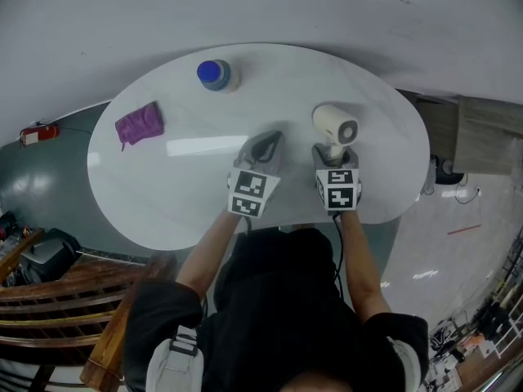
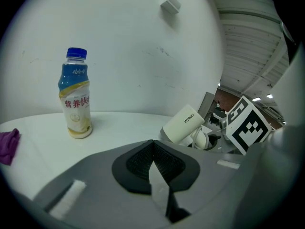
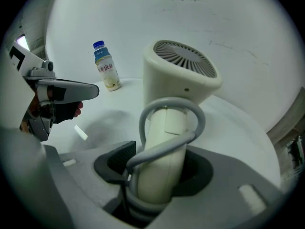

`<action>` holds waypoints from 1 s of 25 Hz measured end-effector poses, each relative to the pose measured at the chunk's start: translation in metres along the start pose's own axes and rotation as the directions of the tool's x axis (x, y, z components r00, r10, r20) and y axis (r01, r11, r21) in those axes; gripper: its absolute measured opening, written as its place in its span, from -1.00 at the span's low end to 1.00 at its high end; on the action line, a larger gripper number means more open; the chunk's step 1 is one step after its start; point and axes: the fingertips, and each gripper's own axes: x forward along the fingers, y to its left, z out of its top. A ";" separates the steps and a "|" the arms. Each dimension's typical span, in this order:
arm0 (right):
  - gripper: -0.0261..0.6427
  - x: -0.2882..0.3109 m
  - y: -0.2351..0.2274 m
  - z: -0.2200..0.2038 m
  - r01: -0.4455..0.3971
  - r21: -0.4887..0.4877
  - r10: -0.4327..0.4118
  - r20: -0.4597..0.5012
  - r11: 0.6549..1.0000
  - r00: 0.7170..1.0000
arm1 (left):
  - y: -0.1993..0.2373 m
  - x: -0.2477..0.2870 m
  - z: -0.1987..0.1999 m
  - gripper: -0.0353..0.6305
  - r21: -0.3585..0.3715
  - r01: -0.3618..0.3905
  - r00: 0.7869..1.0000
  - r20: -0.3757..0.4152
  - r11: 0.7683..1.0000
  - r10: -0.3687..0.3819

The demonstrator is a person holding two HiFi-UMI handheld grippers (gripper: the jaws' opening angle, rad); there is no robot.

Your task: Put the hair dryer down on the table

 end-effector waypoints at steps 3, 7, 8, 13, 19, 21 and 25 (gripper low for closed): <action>-0.23 0.003 0.000 0.000 0.002 0.002 -0.002 -0.018 1.000 1.000 | 0.001 0.001 -0.001 -0.88 -0.003 -0.001 1.000 -0.002 1.000 0.001; -0.22 0.004 -0.002 -0.001 0.002 0.013 -0.002 -0.027 1.000 1.000 | 0.000 0.004 -0.001 -0.88 -0.005 0.000 1.000 -0.007 1.000 0.000; -0.22 0.005 -0.003 -0.001 0.005 0.013 -0.005 -0.027 1.000 1.000 | 0.000 0.004 -0.001 -0.88 -0.005 0.000 1.000 -0.007 1.000 0.000; -0.22 0.005 0.002 0.001 0.037 -0.001 -0.037 -0.049 0.999 0.998 | -0.001 0.004 -0.002 -0.88 -0.009 0.002 1.000 -0.012 1.000 -0.002; -0.19 0.006 0.008 0.002 0.022 -0.034 -0.025 -0.068 0.999 0.997 | -0.003 0.003 -0.001 -0.88 -0.016 0.001 1.000 -0.009 1.000 -0.001; -0.19 0.007 0.009 0.003 0.015 -0.037 -0.017 -0.061 0.999 0.998 | -0.004 0.001 0.000 -0.88 -0.015 -0.001 1.000 -0.006 1.000 0.001; -0.16 0.006 0.010 0.004 0.020 -0.044 -0.023 -0.062 0.999 0.998 | -0.002 -0.005 0.001 -0.88 -0.020 -0.012 1.000 -0.002 1.000 0.012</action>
